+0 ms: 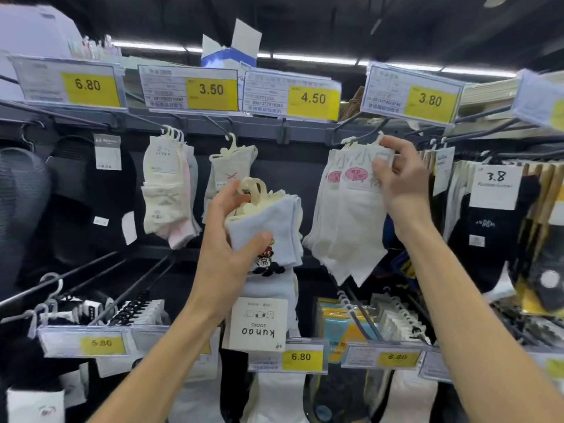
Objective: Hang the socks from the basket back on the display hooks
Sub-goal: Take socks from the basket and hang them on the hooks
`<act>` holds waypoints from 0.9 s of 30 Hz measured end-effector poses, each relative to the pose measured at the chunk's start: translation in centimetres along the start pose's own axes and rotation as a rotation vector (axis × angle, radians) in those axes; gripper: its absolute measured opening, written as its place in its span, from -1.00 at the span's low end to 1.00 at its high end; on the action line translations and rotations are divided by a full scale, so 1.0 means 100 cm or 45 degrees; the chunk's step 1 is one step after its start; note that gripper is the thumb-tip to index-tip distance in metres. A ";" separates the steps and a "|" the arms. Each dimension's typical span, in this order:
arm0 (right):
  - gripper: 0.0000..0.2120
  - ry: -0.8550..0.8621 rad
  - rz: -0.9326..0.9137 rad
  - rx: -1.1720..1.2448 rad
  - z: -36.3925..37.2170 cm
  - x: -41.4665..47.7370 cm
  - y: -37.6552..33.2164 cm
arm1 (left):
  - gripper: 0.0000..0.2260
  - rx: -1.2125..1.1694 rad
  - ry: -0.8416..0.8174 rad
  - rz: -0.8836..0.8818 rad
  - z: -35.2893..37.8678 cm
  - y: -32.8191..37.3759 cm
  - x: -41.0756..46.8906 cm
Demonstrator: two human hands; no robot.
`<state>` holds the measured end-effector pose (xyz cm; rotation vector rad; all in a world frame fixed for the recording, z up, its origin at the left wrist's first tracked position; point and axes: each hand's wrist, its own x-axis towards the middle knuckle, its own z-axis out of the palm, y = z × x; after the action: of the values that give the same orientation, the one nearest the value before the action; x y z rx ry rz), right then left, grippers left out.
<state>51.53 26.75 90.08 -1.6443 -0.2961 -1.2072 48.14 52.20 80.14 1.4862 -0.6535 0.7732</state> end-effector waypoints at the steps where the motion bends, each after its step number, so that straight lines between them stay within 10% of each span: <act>1: -0.72 -0.020 -0.010 -0.013 0.003 0.002 0.001 | -0.33 0.000 0.007 -0.004 -0.001 0.000 0.000; 10: -0.68 -0.160 -0.022 -0.152 0.017 0.005 0.014 | -0.26 -0.003 0.016 -0.038 -0.007 -0.003 -0.003; 15: -0.64 0.146 -0.266 -0.359 0.020 -0.037 -0.010 | -0.25 -0.031 0.062 -0.039 -0.012 -0.003 -0.005; 21: -0.67 -0.579 -0.226 -0.043 0.052 -0.098 -0.056 | -0.19 -0.052 0.067 0.035 -0.011 0.002 -0.002; 27: -0.74 -0.736 -0.169 0.147 0.061 -0.089 -0.061 | -0.09 -0.049 0.064 0.106 -0.028 0.016 0.004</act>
<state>46.65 37.62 86.54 -1.8660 -0.8296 -0.7656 46.85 54.89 81.41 1.4072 -0.6917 0.8547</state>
